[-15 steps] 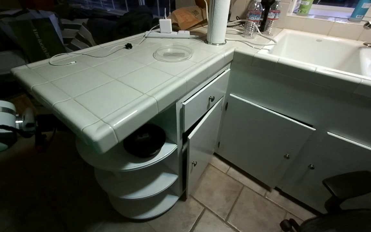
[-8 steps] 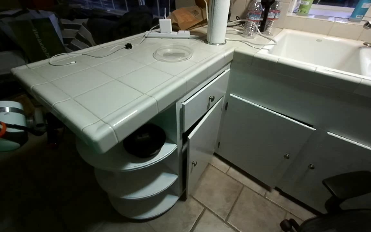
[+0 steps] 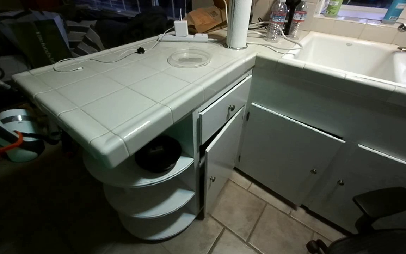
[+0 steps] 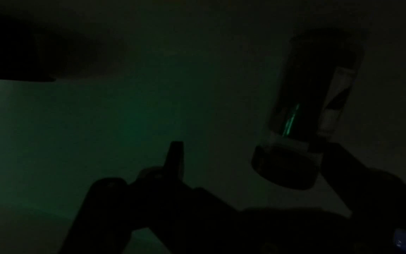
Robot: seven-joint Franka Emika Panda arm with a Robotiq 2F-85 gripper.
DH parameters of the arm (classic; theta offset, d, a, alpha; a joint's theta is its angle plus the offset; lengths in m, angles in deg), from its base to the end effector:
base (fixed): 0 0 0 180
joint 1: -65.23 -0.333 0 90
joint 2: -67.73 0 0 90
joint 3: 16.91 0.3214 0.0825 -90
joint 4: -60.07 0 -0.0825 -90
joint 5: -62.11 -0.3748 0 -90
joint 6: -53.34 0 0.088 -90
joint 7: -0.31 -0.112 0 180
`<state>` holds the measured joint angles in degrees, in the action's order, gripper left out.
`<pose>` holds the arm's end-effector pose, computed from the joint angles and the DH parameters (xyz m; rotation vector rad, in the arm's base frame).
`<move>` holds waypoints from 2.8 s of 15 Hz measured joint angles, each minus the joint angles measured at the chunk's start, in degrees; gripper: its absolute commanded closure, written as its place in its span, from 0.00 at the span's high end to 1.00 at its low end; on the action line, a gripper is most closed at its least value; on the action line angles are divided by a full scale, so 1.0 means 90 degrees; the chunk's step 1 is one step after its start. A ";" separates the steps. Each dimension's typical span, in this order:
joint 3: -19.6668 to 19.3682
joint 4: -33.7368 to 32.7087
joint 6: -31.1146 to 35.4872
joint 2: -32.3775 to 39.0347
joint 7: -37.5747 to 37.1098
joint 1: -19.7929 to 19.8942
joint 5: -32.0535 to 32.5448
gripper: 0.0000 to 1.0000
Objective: Pick up the spice bottle from the first left shelf under the kitchen counter and place it on the kitchen counter
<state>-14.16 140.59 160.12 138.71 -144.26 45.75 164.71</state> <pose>0.6348 0.1680 -0.0272 1.9009 -0.7692 1.4779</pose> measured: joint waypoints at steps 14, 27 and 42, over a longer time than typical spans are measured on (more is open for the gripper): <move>0.0075 -0.0593 0.0005 0.0580 -0.0009 0.0096 0.0679 0.26; 0.0361 -0.0652 0.0018 0.0600 0.0006 0.0122 0.0803 0.20; 0.0917 -0.0602 0.0034 0.0583 0.0069 0.0019 0.0738 0.20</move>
<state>-5.91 135.17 160.43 143.96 -143.64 45.92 171.35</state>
